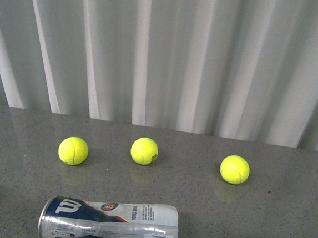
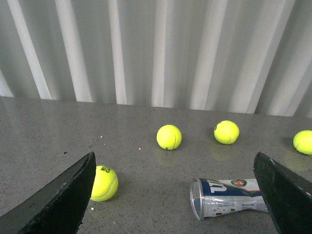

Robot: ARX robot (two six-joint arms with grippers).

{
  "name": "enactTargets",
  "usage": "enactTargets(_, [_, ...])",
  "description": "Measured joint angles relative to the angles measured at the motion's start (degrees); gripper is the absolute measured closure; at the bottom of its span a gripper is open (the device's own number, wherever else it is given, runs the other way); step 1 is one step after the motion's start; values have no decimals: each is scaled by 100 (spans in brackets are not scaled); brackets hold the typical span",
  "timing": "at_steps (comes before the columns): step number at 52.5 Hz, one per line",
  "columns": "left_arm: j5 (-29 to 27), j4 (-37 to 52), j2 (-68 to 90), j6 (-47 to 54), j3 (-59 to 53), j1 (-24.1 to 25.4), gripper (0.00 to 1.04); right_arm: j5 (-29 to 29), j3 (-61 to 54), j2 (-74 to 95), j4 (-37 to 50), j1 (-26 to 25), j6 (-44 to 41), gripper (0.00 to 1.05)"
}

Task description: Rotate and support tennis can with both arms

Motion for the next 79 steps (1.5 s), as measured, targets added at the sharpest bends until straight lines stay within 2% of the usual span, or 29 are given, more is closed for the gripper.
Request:
enactTargets(4, [-2,0,0,0,0,0,7,0,2,-175,-184,2,0,101])
enactTargets(9, [-2,0,0,0,0,0,7,-9,4,-828,-1027,0,-2,101])
enactTargets(22, [-2,0,0,0,0,0,7,-9,4,-1045,-1086,0,-7,101])
enactTargets(28, [-2,0,0,0,0,0,7,-11,4,-1047,-1086,0,-4,84])
enactTargets(34, [0,0,0,0,0,0,7,-9,4,-1047,-1086,0,-4,57])
enactTargets(44, [-2,0,0,0,0,0,7,-9,4,-1049,-1086,0,-4,27])
enactTargets(50, [-2,0,0,0,0,0,7,-9,4,-1049,-1086,0,-2,5])
enactTargets(70, [33,-28,28,-22,11,4,7,-9,4,-1049,-1086,0,-2,7])
enactTargets(74, [424,-621,811,-575,348,-22,7,-7,4,-1049,-1086,0,-2,7])
enactTargets(76, [518,-398,1670,-739,568,-35,7,-9,4,-1049,-1088,0,-2,7])
enactTargets(79, [815,616,3032,-745,918,-13,7,-11,4,-1051,-1088,0,-2,7])
